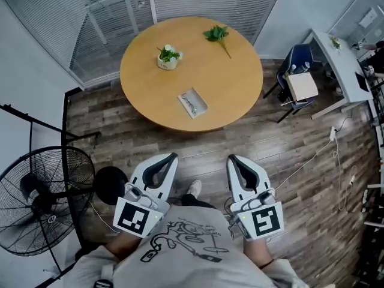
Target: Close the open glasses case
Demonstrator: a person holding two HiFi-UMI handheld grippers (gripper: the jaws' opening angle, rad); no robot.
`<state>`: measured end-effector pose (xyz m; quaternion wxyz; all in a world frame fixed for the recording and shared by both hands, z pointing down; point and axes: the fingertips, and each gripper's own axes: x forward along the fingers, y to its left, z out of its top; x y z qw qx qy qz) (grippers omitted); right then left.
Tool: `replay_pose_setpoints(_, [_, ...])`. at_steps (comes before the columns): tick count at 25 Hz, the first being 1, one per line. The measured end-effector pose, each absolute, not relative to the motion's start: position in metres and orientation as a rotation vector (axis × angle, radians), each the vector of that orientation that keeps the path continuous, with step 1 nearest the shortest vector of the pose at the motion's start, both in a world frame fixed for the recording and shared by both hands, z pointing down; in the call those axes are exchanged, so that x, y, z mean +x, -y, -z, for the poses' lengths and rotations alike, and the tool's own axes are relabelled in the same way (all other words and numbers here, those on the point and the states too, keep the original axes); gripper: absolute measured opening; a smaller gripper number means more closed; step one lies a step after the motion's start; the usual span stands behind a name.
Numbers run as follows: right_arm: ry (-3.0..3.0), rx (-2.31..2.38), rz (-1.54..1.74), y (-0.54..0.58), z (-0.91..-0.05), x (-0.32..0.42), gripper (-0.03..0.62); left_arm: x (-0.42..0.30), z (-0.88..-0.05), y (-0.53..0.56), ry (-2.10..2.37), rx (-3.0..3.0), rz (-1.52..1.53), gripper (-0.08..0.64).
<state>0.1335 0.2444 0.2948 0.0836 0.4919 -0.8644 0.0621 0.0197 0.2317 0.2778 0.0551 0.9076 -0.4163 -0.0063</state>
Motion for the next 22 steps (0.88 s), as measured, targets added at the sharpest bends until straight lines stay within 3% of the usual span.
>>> replay_pose_setpoints(22, [2.588,1.445,-0.226,-0.213,-0.303,0.185,0.008,0.07,-0.286,-0.203,1.306,2.734,-0.01,0.02])
